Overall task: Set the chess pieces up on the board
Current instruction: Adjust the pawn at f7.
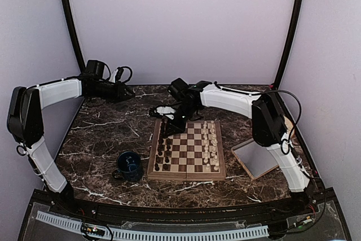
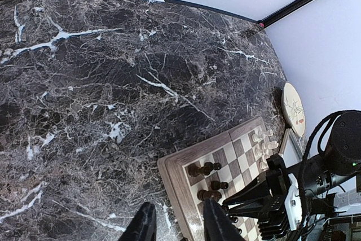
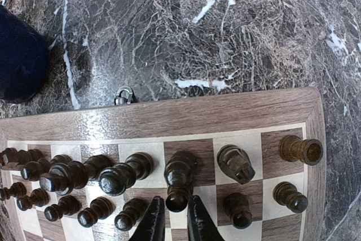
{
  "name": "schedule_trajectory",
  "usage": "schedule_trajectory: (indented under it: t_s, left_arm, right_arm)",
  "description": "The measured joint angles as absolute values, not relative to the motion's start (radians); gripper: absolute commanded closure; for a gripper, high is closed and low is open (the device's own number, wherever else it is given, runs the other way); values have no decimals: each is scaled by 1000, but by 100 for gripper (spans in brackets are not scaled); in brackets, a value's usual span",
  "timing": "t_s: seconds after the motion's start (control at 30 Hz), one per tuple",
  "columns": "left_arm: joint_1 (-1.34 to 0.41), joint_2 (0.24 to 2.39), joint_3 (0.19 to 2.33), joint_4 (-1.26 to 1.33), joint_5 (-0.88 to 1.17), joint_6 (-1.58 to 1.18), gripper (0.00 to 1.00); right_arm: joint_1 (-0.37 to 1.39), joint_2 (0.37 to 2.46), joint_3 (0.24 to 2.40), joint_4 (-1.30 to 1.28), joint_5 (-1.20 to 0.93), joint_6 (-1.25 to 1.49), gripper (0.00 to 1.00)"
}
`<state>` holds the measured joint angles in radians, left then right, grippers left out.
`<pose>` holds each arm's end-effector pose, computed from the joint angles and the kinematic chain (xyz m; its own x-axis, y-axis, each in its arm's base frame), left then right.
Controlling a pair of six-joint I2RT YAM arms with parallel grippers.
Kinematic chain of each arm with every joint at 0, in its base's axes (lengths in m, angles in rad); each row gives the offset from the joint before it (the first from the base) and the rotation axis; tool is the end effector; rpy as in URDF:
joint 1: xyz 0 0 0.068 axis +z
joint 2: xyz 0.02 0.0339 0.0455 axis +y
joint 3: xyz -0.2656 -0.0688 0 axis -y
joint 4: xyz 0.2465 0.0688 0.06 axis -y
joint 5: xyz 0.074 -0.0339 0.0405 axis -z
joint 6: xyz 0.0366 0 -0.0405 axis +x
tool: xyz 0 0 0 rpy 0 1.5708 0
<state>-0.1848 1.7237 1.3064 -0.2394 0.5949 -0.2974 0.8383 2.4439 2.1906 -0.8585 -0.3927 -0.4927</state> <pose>0.3823 -0.0923 0.2673 -0.7462 -0.1074 -0.6570 0.3868 0.7333 -0.5592 0.3407 0.3997 0.1838 -0.1497 -0.8199 -0.5526 -0.9887 0.1180 0.0927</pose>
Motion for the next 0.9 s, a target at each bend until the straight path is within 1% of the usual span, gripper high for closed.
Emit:
schedule_trajectory:
  t_s: [0.43, 0.63, 0.9]
  left_arm:
    - [-185, 1724, 1306, -240, 606, -298, 69]
    - [-185, 1724, 1306, -240, 611, -298, 69]
    - [-185, 1724, 1306, -240, 614, -298, 69]
  right_arm:
    - [838, 2425, 2130, -846, -358, -503, 86]
    - [838, 2425, 2120, -843, -357, -501, 78]
    - [838, 2425, 2146, -838, -357, -494, 74]
